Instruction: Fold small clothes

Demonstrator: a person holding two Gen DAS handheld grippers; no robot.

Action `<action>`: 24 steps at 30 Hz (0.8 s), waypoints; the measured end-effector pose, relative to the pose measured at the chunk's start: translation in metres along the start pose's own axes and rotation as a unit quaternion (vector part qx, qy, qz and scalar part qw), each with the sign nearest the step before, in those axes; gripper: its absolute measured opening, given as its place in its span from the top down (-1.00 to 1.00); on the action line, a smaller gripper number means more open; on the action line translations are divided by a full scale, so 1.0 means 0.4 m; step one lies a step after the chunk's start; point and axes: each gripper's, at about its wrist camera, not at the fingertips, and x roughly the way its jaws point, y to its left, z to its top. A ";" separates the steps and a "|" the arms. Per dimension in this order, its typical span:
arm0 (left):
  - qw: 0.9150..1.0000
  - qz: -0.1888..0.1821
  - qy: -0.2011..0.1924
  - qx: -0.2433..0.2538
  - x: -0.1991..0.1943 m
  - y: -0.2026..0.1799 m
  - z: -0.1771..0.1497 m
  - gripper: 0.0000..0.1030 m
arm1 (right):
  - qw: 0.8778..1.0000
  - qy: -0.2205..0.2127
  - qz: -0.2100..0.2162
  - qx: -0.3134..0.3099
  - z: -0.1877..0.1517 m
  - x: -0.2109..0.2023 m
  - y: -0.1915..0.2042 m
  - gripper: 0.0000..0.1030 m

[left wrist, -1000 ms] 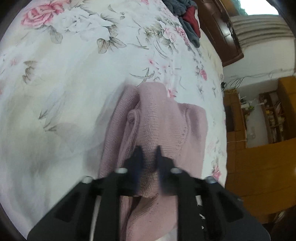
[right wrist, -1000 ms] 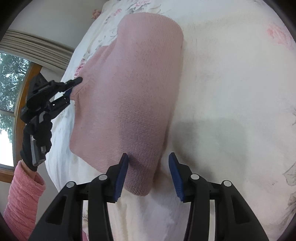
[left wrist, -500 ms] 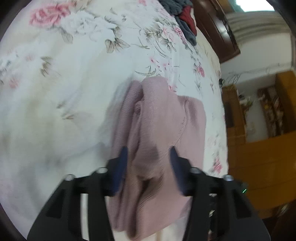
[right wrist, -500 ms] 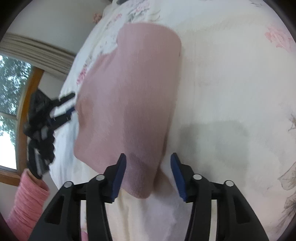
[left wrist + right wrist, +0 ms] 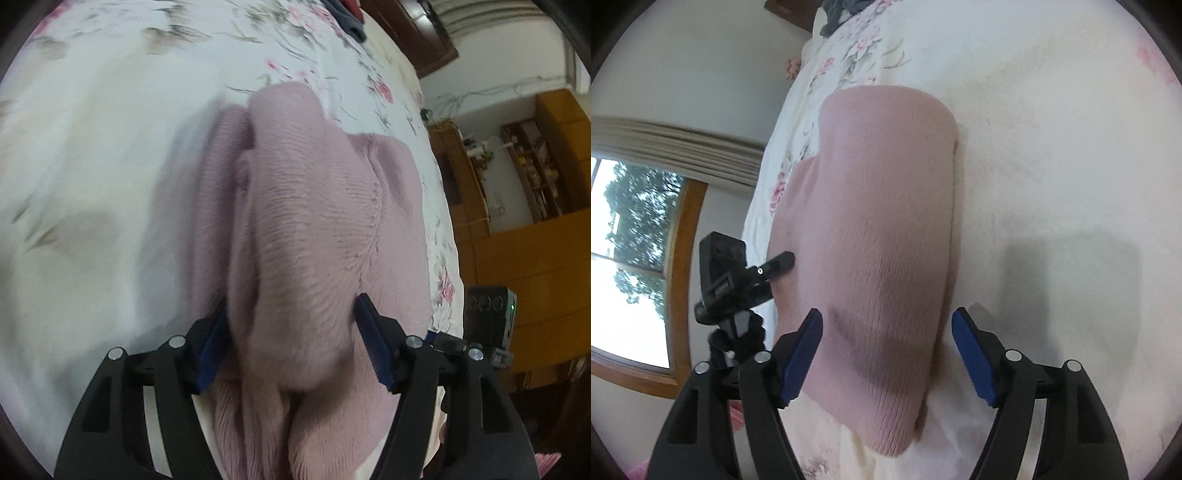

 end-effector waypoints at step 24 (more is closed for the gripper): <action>0.997 -0.063 -0.039 0.024 -0.018 -0.104 -0.065 0.42 | 0.996 -0.008 0.084 -0.011 0.005 -0.013 0.073 0.14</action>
